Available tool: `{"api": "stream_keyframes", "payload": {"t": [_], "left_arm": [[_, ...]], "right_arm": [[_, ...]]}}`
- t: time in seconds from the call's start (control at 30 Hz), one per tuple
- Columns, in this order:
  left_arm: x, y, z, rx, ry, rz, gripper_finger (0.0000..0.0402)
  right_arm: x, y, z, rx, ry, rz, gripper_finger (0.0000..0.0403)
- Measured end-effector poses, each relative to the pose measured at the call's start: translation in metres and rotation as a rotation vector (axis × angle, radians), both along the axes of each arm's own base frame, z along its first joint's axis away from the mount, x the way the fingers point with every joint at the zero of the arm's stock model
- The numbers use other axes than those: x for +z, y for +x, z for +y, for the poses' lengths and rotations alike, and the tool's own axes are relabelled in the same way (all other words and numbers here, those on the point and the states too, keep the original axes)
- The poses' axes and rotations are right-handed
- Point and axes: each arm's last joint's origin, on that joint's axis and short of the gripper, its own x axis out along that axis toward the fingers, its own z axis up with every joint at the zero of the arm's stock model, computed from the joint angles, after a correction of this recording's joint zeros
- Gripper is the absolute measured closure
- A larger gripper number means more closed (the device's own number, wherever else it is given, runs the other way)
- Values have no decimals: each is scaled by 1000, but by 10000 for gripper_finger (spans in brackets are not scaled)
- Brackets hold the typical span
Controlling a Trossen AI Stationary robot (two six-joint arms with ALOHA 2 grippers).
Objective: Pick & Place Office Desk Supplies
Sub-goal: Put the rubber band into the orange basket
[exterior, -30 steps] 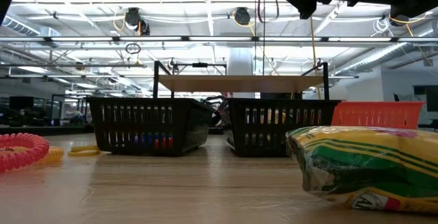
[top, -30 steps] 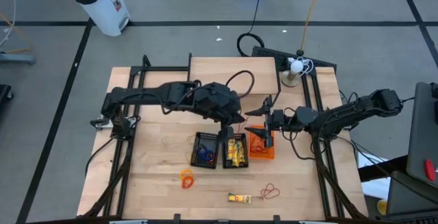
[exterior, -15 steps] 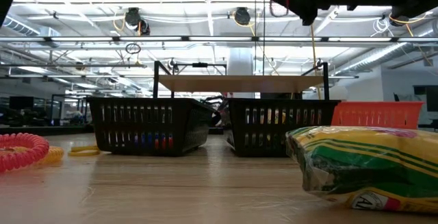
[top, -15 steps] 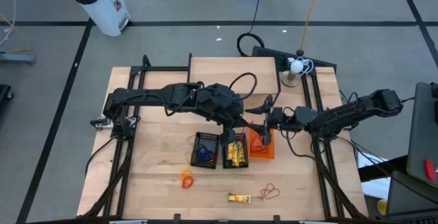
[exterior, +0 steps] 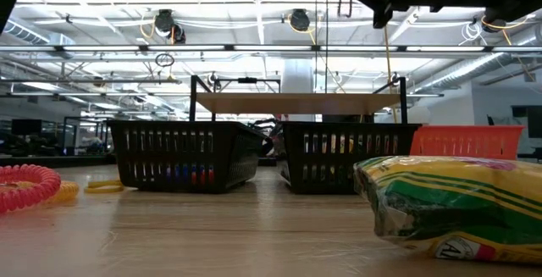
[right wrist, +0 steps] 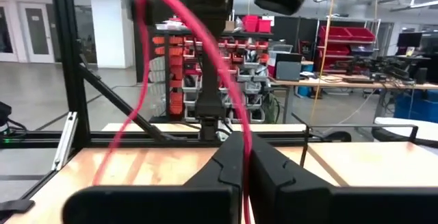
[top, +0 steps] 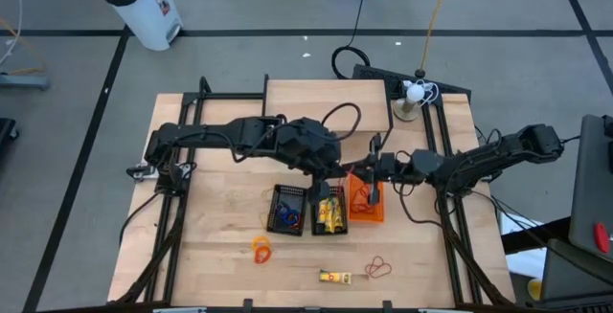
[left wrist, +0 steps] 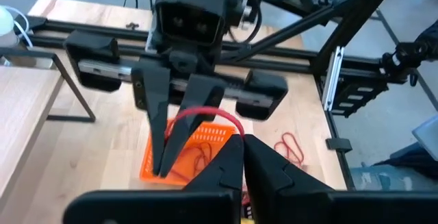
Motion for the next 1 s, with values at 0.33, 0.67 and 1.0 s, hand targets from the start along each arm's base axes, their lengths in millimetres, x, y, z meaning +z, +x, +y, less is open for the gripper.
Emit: {"api": "stream_keyframes", "payload": {"t": [0.33,0.67,1.0], "left_arm": [[-5,-4,2,-2,14,63,367],[6,-13,3,-9,31,40,324],[1,-39,9,172,95,241,307]], "right_arm": [[5,-7,-1,1,-2,13,403],[11,-21,-3,2,3,53,403],[15,-44,-7,5,70,144,403]]}}
